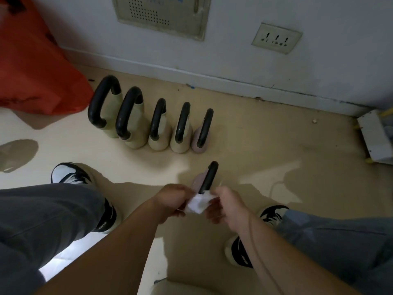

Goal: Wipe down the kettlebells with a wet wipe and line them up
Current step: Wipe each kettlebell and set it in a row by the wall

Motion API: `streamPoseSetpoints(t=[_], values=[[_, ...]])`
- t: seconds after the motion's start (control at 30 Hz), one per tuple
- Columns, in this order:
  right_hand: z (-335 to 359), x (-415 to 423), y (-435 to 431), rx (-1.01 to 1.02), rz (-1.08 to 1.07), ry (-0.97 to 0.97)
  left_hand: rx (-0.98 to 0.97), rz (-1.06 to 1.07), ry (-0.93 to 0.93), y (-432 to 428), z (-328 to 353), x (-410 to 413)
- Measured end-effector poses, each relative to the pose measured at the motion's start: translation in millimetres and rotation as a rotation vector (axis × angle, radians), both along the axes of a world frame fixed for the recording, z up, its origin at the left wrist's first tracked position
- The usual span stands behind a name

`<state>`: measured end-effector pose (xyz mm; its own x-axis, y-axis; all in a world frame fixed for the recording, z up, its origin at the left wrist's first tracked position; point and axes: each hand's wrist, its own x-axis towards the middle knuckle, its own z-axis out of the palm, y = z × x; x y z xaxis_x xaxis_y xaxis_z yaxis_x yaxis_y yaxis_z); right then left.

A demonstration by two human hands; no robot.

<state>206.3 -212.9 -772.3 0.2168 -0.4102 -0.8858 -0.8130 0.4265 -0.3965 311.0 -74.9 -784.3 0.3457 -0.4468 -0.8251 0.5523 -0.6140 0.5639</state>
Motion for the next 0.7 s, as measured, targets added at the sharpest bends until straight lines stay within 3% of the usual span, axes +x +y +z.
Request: streamPoseSetpoints(t=[0.07, 0.2, 0.33, 0.43, 0.7], values=[[-7.3, -5.0, -11.8, -0.165, -0.170, 0.000, 0.085, 0.080, -0.120, -8.1, -4.8, 4.4], [-7.4, 10.1, -21.5, -0.197, -0.104, 0.029, 0.193, 0.110, -0.319, -26.2, -11.9, 7.8], [-6.8, 32.6, -19.0, 0.050, -0.213, -0.124, 0.128, 0.082, -0.258, -35.7, -12.8, 6.0], [-10.8, 41.6, -18.0, 0.276, -0.545, -0.222, 0.131, 0.101, -0.248, -40.5, -17.7, 7.0], [2.0, 81.6, -36.4, 0.307, -0.716, -0.172, 0.096, 0.064, -0.231, -78.9, -14.9, 15.6]])
